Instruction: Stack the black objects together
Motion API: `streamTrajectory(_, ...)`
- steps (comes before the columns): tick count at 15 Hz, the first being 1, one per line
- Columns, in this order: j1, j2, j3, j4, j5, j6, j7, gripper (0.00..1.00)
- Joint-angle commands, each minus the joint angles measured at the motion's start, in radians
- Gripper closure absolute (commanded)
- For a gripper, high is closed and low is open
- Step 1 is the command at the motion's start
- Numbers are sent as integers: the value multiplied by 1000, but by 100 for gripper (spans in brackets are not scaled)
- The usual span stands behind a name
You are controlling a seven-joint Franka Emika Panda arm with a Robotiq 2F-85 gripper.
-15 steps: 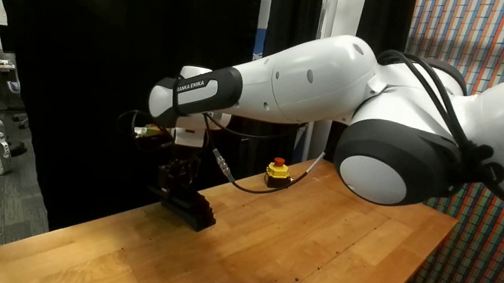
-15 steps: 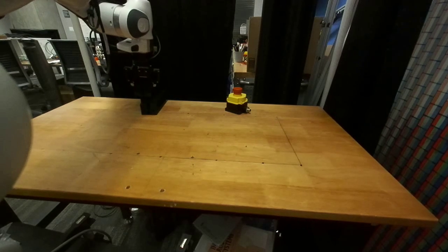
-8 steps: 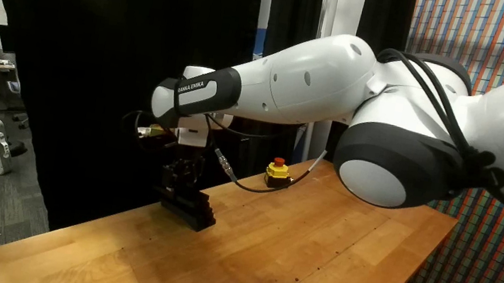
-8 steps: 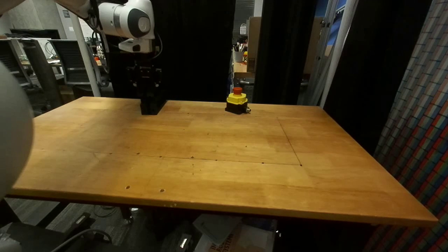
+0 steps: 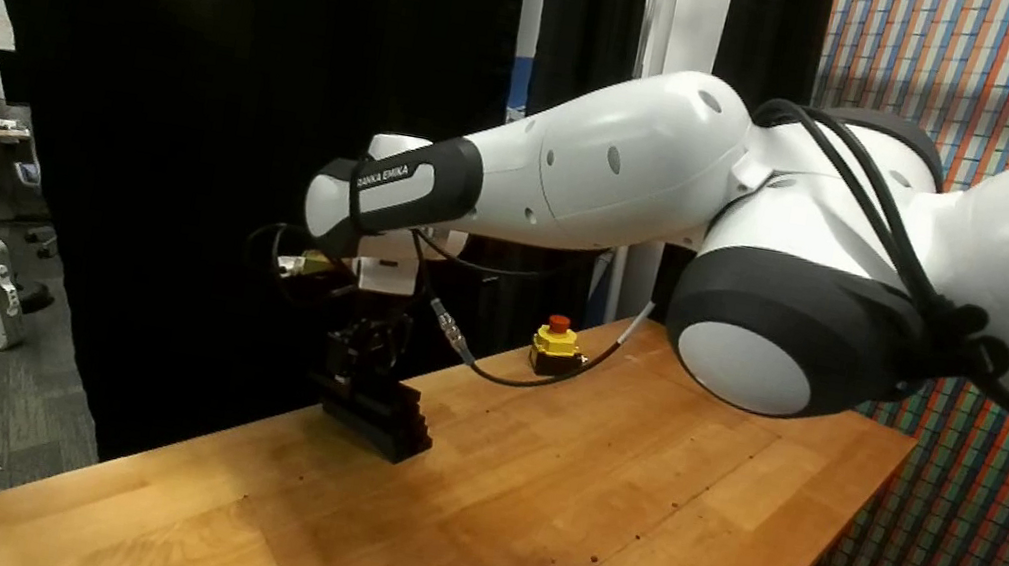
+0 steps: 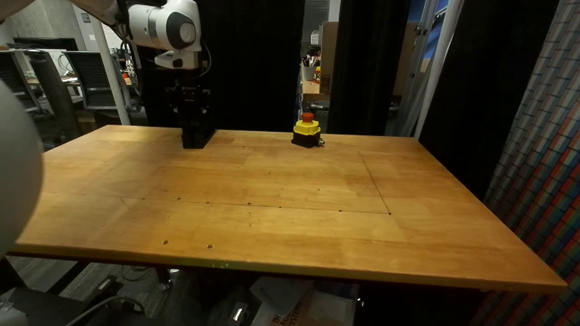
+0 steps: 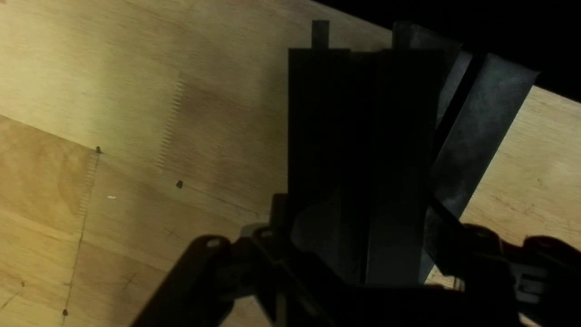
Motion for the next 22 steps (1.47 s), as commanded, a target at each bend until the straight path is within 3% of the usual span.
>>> streamTrajectory(1,-12,10,-1,31,7,-15,38,54)
streamTrajectory(3,-15,8,0,26,8,-7,24,7)
streamTrajectory(5,-18,3,-1,18,9,-1,18,1)
streamTrajectory(6,-20,1,-2,15,9,1,14,0)
streamTrajectory(7,-100,-54,152,2,-134,49,55,0)
streamTrajectory(8,-36,-10,24,11,-29,19,10,0)
streamTrajectory(9,-45,-26,43,2,-47,28,7,0)
streamTrajectory(10,-129,-92,209,-14,-218,73,52,0)
streamTrajectory(11,-124,-111,212,-29,-259,80,32,0)
streamTrajectory(12,-54,-125,109,-60,-208,66,-50,0)
streamTrajectory(14,-10,-225,86,-137,-273,53,-80,0)
streamTrajectory(22,193,-609,36,-461,-508,80,-424,0)
